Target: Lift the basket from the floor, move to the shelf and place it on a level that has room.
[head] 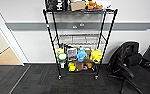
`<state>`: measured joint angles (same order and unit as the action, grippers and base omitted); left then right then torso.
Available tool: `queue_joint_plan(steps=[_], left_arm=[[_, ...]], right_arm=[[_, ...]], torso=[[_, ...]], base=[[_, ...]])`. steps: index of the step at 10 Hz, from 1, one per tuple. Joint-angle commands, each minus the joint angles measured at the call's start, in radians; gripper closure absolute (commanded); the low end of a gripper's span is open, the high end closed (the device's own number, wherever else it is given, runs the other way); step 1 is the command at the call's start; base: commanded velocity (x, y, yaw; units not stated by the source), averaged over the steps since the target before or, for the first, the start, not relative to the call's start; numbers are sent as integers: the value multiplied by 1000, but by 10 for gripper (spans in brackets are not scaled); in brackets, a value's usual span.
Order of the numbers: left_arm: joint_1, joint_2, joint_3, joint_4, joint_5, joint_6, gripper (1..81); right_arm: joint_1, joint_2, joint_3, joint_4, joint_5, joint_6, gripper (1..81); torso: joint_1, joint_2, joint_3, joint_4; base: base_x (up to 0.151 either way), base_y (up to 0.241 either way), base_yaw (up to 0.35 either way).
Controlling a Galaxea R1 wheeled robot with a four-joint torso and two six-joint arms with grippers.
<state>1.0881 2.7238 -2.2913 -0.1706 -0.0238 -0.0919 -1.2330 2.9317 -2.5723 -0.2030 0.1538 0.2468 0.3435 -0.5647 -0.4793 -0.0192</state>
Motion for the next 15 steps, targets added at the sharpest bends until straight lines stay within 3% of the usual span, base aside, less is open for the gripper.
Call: queue_joint_plan(steps=[1,2,3,5,6,9,15], left_arm=[[-150,14,-65,-50,102,-5,10],[-161,18,-66,-56,104,-5,10],[-174,16,-71,-70,104,-5,10],[-207,18,-89,-79,140,-5,10],[-219,18,-90,-78,140,-5,10],[-240,28,-90,-69,154,-5,10],[-293,84,-185,-64,191,-5,10]], right_arm=[[54,-3,11,-4,-40,0,10],[54,-3,11,-6,-40,0,10],[57,-1,11,-7,-40,0,10],[66,0,12,-7,-42,0,10],[69,0,15,-7,-43,0,10],[83,-1,17,0,-48,2,10],[100,-6,26,8,-53,6,10]], torso=[[63,-99,0,-96],[80,-123,0,-90],[97,-151,0,-45],[125,-200,-1,-87],[141,-226,-71,-91],[193,-309,-117,-91],[312,-496,-292,-92]], base=[[0,0,0],[0,0,0],[0,0,0],[0,0,0],[0,0,0],[0,0,0],[0,0,0]])
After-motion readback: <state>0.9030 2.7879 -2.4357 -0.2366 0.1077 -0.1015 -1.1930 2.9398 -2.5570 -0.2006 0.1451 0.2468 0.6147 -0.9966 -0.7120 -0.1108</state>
